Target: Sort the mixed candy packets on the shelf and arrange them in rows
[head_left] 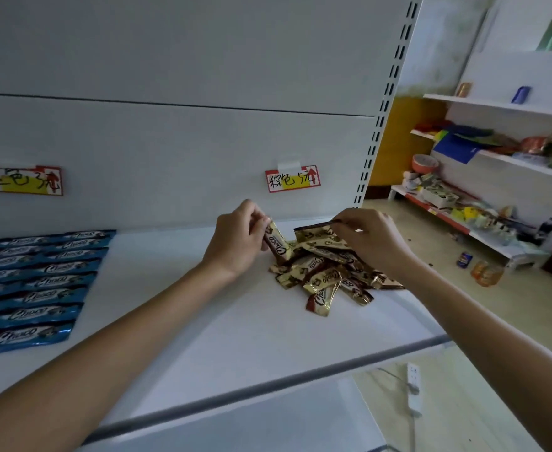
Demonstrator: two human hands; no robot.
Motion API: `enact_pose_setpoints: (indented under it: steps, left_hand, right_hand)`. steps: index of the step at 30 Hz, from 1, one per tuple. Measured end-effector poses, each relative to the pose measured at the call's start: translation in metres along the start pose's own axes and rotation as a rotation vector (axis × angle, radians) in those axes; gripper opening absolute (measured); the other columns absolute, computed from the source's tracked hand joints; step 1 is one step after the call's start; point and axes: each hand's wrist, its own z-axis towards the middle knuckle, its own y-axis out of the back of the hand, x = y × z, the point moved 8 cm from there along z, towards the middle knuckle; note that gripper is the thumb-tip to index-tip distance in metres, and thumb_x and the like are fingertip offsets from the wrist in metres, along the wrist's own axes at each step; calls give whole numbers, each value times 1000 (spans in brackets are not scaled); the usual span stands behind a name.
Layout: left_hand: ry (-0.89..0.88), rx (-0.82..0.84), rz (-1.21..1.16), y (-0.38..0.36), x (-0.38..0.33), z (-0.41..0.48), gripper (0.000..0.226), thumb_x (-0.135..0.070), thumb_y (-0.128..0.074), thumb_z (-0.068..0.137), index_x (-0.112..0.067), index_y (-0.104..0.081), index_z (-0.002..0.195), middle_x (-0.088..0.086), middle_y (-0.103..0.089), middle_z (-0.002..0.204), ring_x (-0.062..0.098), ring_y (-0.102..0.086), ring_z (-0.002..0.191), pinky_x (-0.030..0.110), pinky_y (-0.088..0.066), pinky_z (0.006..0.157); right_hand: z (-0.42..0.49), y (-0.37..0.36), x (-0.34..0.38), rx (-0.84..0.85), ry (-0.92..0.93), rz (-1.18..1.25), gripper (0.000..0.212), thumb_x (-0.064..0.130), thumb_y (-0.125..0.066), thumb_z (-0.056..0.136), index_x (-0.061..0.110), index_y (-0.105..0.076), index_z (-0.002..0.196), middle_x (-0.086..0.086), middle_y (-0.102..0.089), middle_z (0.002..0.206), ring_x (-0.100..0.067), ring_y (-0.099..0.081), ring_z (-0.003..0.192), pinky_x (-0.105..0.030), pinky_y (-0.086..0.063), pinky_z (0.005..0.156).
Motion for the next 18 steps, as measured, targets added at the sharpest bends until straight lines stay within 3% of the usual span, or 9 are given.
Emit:
enact_pose_setpoints:
  steps: [4,8,11,15,18]
  left_hand:
    - [75,-48,-86,12,9,3,7,-4,-48,94,-9,-50,97,4,-64,76,-2,-61,49,10,-45,47]
    - [143,-41,-87,24,21,1,17,1,-45,94,-9,-58,95,9,-66,83,2,-65,56,14,-52,56]
    - [157,-4,22,24,33,1,19,0,-47,92,-13,-61,90,10,-68,86,6,-66,63,20,-53,62]
    - [138,55,283,26,52,3,19,-8,-55,87,-17,-66,99,5,-66,98,18,-60,91,19,-38,67]
    - [104,5,437,35,54,3,21,-12,-56,86,-19,-66,103,5,-57,104,19,-53,99,22,-34,75]
  right_hand:
    - [15,-7,-1,68,16,73,10,13,-59,90,15,-69,92,13,-64,68,8,-57,55,-4,-41,57]
    - [32,-14,-2,82,-2,166,17,12,-65,84,29,-69,83,3,-71,75,-9,-66,69,-28,-54,67]
    - [40,-27,7,117,65,167,23,11,-69,81,34,-70,79,12,-70,82,0,-64,79,-17,-48,72]
    - [43,-56,12,318,119,-13,24,3,-63,82,22,-74,92,9,-67,104,-1,-59,91,-3,-42,78]
    - [47,-61,10,347,118,-70,40,-8,-49,80,20,-74,94,6,-63,117,-8,-54,107,-11,-37,86]
